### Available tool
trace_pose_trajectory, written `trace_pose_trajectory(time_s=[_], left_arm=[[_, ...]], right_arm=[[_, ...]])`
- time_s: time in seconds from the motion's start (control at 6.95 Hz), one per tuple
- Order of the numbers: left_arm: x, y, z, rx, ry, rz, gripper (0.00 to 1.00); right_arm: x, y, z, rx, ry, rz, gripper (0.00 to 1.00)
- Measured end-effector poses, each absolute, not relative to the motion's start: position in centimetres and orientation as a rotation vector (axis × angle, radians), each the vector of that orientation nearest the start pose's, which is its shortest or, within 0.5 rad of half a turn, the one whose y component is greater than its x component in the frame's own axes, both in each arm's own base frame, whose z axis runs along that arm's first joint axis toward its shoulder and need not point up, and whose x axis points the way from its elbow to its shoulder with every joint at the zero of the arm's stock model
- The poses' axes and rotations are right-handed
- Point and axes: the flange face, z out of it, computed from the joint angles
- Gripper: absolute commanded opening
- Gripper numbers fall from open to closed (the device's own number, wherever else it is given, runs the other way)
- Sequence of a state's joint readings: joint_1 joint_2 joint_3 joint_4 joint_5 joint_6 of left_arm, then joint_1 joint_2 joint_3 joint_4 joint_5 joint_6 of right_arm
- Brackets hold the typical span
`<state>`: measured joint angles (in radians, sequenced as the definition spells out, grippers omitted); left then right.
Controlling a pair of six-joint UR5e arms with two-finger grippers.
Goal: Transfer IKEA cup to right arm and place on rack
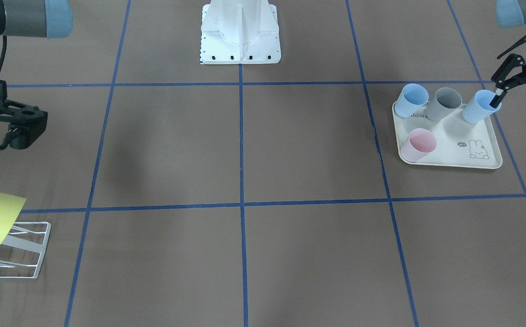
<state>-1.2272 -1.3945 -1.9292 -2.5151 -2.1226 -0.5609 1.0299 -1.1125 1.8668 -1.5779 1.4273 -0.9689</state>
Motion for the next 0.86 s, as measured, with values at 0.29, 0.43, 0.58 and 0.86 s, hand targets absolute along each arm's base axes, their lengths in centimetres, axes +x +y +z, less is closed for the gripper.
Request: trace_pose_trajectory(time_s=[0.29, 0.43, 0.58, 0.86], left_arm=[[6.9, -43.3, 45.6, 0.768, 0.919, 0.121, 1.00], [7.0, -43.3, 45.6, 0.767, 0.920, 0.121, 1.00], [7.0, -43.3, 45.7, 0.766, 0.920, 0.121, 1.00], [7.0, -43.3, 45.7, 0.766, 0.920, 0.121, 1.00]], right_arm=[[-15.2, -62.8, 31.8, 0.640, 0.464, -1.554, 0.00], [-12.5, -63.6, 34.8, 0.608, 0.505, -1.591, 0.00], [-10.4, -64.8, 38.5, 0.603, 0.549, -1.618, 0.00], [-8.3, -67.4, 45.6, 0.615, 0.638, -1.669, 0.00]])
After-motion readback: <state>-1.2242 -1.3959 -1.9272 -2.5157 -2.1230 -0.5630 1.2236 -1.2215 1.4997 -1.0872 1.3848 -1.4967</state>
